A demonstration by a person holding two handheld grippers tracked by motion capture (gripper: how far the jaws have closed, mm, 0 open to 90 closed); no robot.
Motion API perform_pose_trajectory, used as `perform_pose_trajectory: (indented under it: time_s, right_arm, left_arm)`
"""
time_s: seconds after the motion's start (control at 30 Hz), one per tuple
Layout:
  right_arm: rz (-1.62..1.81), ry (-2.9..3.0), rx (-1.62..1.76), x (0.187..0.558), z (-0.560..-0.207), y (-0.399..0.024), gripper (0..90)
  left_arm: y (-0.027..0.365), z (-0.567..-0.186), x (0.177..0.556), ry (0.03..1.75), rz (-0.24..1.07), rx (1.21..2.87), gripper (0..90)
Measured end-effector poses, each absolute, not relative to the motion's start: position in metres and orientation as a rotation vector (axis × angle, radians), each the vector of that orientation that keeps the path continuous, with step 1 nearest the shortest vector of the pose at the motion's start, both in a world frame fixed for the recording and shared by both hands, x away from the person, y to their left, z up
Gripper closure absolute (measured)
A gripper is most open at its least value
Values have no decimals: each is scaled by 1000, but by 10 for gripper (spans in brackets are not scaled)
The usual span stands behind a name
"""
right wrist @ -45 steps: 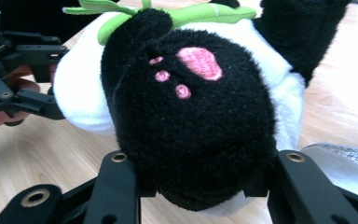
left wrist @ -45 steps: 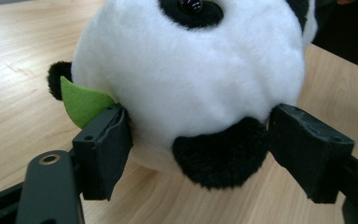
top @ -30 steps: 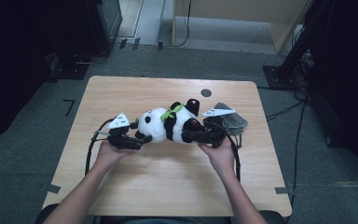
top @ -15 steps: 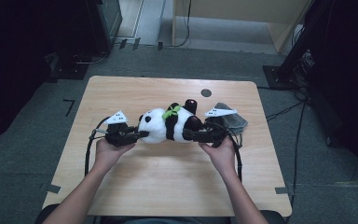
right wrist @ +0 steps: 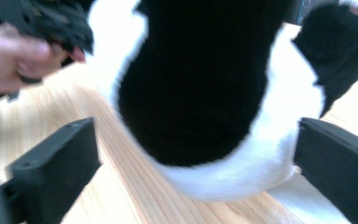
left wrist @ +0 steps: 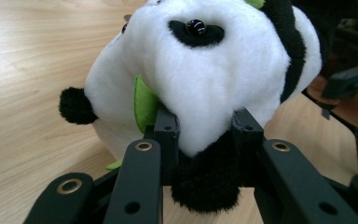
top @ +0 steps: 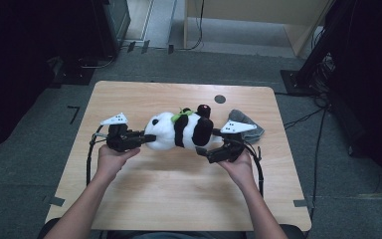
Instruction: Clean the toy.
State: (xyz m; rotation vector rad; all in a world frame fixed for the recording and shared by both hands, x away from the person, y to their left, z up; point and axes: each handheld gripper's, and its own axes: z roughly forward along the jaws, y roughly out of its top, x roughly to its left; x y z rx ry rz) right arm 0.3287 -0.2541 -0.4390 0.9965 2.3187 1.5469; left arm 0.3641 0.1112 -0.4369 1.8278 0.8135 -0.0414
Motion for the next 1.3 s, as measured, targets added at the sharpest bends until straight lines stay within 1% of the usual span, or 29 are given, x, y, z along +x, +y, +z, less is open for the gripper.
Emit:
perform_pose_trajectory:
  time_s: [0.1, 0.2, 0.3, 0.33, 0.37, 0.47, 0.53, 0.63, 0.67, 0.73, 0.8, 0.9, 0.93, 1.07, 1.17, 1.3]
  right_arm:
    - [1530, 2307, 959, 328, -441, -251, 0]
    - [1505, 2276, 941, 328, -441, -248, 0]
    - [1438, 2266, 937, 326, -442, -241, 1]
    - [1401, 2267, 942, 326, -443, -238, 19]
    - [1369, 2266, 938, 325, -443, -237, 66]
    - [1366, 2241, 940, 324, -443, -237, 148]
    - [1361, 2241, 945, 323, -442, -237, 185]
    - [1328, 2257, 952, 322, -442, -237, 313]
    - [1319, 2262, 955, 321, -442, -237, 362]
    - [1300, 2275, 967, 321, -440, -237, 439]
    - [1299, 2290, 989, 321, -438, -238, 480]
    - [1309, 2279, 1031, 322, -432, -243, 496]
    - [1318, 2267, 1042, 322, -431, -245, 500]
    - [1304, 2268, 1072, 323, -428, -252, 508]
    - [1307, 2261, 1102, 323, -427, -255, 508]
    - [1340, 2253, 1141, 323, -424, -259, 507]
  left_arm:
    - [110, -435, 363, 811, -53, 1828, 701]
    - [108, -435, 363, 822, -106, 1821, 697]
    - [105, -435, 361, 818, -100, 1834, 693]
    - [105, -435, 360, 820, -90, 1837, 690]
    - [105, -435, 360, 817, -81, 1844, 687]
    - [105, -435, 360, 823, -79, 1838, 679]
    - [104, -435, 360, 824, -67, 1848, 667]
    - [100, -436, 359, 818, -42, 1866, 635]
    - [99, -436, 358, 815, -25, 1872, 617]
    - [98, -436, 358, 812, 1, 1875, 551]
    - [97, -437, 358, 801, 16, 1871, 465]
    - [99, -437, 357, 759, 53, 1841, 365]
    - [101, -437, 357, 750, 53, 1836, 348]
    - [107, -438, 356, 730, 97, 1829, 324]
    - [112, -440, 355, 701, 106, 1849, 322]
    - [112, -444, 352, 690, 87, 1848, 322]
